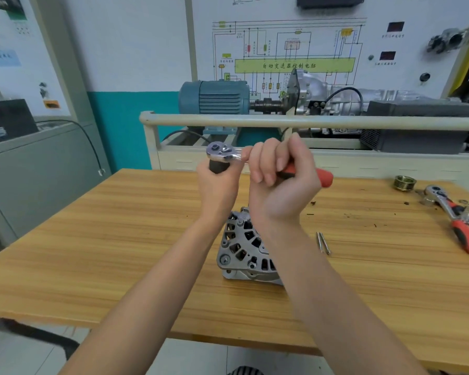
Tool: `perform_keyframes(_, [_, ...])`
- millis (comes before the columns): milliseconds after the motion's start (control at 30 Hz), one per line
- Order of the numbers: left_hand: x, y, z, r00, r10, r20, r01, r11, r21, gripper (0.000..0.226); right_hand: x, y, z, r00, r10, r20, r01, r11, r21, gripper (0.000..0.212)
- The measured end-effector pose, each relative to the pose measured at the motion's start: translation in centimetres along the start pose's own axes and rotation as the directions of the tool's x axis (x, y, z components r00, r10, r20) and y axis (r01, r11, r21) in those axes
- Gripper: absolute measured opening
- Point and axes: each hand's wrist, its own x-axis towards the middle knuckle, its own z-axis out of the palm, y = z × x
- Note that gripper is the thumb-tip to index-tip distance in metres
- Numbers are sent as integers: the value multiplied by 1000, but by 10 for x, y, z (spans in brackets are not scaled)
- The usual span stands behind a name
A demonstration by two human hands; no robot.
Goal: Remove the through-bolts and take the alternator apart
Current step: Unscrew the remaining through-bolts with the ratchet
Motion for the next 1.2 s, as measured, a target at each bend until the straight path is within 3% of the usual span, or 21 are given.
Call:
perform_keyframes(67, [-3,1,3,997,-1,-72,0,1000,-13,16,-7,4,1,993,-102,64,108,990,-90,36])
perform_keyframes(133, [-2,1,-1,1000,-12,-7,13,1000,11,15,-1,0,0,996,-51,71,56,995,-77,40])
perform_keyframes(200, [4,3,-10,985,-11,173,3,999,44,21,16,-10,-2,989,146,3,-146,989,11,49])
perform_keyframes(300, [13,10,-21,872,-47,487,22,998,57,35,50,-22,-8,867,483,-120,-460,870,176,53])
perform_keyframes(400, [17,15,-21,768,-141,625,109,990,90,39,68,-25,-9,766,625,-152,-587,776,230,52])
perform_keyframes(500, [16,13,-16,822,-184,539,195,980,36,41,61,-18,-7,835,514,-195,-471,852,227,53])
perform_keyframes(633, [8,6,-8,970,-119,210,106,992,74,29,20,-6,-7,978,167,-125,-156,983,95,51])
perform_keyframes(733, [3,5,3,998,-55,-15,56,992,112,14,-3,4,-2,994,-102,-25,99,990,-103,35])
perform_keyframes(800, [3,5,5,996,-58,-62,63,994,92,15,-5,6,1,985,-168,34,172,971,-168,30])
perform_keyframes(867, [4,7,1,996,-82,-16,83,994,72,22,5,1,3,998,-53,23,56,990,-133,36])
perform_keyframes(933, [7,9,-10,986,-82,142,70,994,89,25,25,-8,1,981,189,-48,-190,981,-37,50])
perform_keyframes(1067, [12,13,-24,849,-84,522,40,995,95,38,62,-20,-5,795,600,-90,-574,792,208,46])
perform_keyframes(1133, [12,12,-21,822,-94,562,64,995,74,41,68,-20,-7,759,645,-91,-609,753,250,45])
perform_keyframes(1200, [11,9,-16,856,-104,506,103,994,30,43,65,-18,-6,799,585,-138,-546,802,241,49])
